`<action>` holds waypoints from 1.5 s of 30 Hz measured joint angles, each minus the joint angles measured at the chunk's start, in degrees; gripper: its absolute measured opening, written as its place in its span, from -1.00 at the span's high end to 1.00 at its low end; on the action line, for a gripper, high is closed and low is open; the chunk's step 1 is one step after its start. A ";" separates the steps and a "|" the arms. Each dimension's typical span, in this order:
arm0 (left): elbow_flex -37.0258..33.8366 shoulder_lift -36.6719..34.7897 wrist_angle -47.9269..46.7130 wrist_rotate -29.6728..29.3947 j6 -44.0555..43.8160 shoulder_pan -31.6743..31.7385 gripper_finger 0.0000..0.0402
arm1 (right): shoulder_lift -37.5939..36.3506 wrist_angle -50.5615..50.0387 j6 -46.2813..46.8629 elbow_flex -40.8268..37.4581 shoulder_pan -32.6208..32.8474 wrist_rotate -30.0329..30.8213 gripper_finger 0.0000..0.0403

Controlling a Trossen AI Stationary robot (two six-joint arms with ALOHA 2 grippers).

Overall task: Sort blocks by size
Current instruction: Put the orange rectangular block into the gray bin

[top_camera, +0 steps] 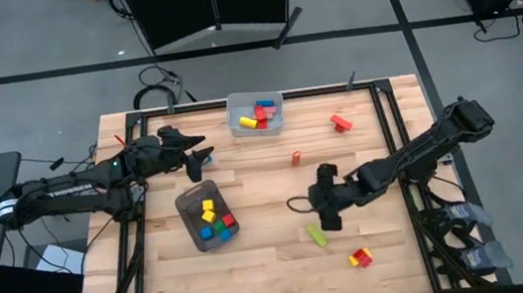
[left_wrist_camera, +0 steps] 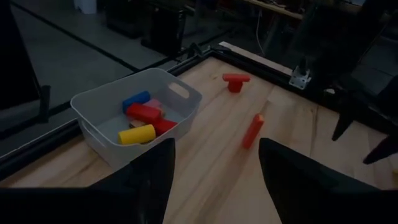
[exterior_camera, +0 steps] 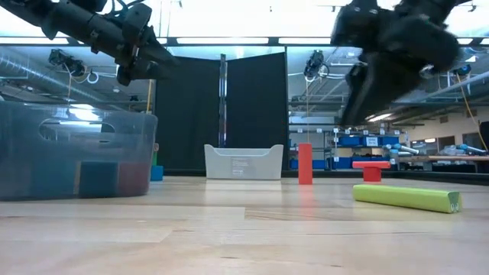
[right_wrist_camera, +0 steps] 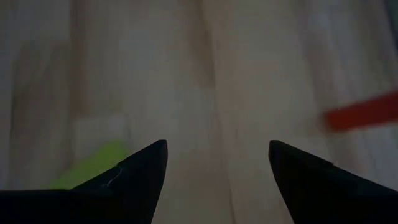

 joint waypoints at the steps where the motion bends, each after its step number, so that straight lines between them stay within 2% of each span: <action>1: 0.00 0.00 0.01 0.12 0.13 0.02 -0.19 | 0.13 -0.72 0.76 -0.10 0.29 1.41 -0.45; 6: 0.00 0.00 0.13 0.12 0.88 0.00 -0.19 | 0.21 -1.77 11.65 -0.11 -0.58 22.77 -0.45; 7: 0.00 0.00 0.12 0.12 0.87 -0.08 -0.19 | 0.21 -1.84 13.78 -0.11 -1.27 25.92 -0.45; 9: 0.00 0.00 0.02 0.12 0.62 -0.35 -0.19 | 0.19 -0.99 15.81 -0.10 -3.28 28.49 -0.46; 14: 0.00 0.00 0.02 0.11 0.49 -0.42 -0.19 | 0.20 1.53 15.97 -0.12 -9.64 27.97 -0.52; 19: 0.00 0.00 0.02 0.10 0.47 -0.39 -0.19 | 0.23 8.37 10.47 -0.12 -16.13 17.12 -0.55; 24: 0.00 0.00 0.02 0.10 -0.13 -0.39 -0.19 | 0.53 9.53 7.49 -0.12 -21.06 14.36 -0.55; 26: 0.00 0.00 0.02 0.10 -0.16 -0.39 -0.19 | 0.53 10.36 6.40 -0.12 -22.38 11.51 -0.55; 29: 0.00 0.00 0.02 0.10 -0.19 -0.39 -0.19 | 0.53 11.62 5.03 -0.12 -23.43 8.52 -0.57; 40: 0.00 0.00 -1.25 0.08 -0.41 -0.39 -0.19 | 0.53 13.06 -0.73 -0.12 -22.98 8.30 -0.64; 45: 0.01 0.00 -2.37 0.08 -0.60 -0.39 -0.19 | 0.51 18.02 -11.27 -2.51 -21.73 4.82 -0.63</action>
